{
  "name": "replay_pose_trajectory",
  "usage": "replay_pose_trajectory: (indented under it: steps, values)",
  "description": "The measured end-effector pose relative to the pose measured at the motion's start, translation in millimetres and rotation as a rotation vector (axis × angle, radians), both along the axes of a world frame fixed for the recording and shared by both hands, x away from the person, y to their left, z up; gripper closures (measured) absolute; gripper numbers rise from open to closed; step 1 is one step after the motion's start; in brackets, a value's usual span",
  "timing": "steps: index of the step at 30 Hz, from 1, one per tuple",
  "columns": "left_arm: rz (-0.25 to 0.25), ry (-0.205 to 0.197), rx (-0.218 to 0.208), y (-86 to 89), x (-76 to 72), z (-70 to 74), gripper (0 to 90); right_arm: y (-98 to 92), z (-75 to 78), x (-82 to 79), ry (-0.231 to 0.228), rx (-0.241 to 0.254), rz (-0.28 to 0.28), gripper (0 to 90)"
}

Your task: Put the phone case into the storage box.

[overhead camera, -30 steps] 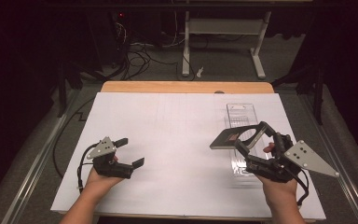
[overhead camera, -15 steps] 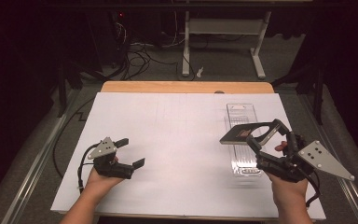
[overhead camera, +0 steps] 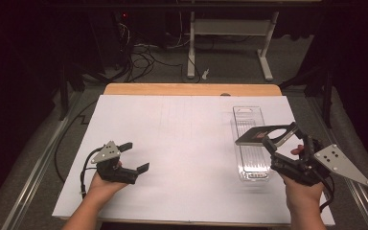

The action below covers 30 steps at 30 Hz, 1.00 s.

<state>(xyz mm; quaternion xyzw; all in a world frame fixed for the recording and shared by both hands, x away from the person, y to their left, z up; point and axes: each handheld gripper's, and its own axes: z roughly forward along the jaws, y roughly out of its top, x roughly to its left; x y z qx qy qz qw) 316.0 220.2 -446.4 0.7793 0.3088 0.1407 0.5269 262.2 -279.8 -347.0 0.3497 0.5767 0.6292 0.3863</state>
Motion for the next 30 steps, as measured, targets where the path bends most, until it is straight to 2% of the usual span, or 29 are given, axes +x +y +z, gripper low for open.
replay_pose_trajectory:
  steps: [9, 14, 26, 30]
  values:
    - [0.002, -0.001, -0.002, 0.3, -0.1, 0.3, 0.2, -7.3, -3.5, 2.8, 0.008, 0.006, -0.034, 13.8]
    - [0.003, 0.001, -0.018, 1.0, -0.1, 0.9, 0.3, -11.3, -6.2, 4.3, 0.012, -0.003, -0.059, 13.8]
    - [-0.001, 0.007, -0.021, 0.9, 0.5, 0.2, 0.2, -12.1, -15.7, 9.3, 0.032, -0.056, -0.121, 13.8]
    - [-0.004, 0.009, -0.022, 0.3, 0.7, -0.2, 0.2, -10.9, -17.0, 10.5, 0.037, -0.057, -0.126, 13.8]
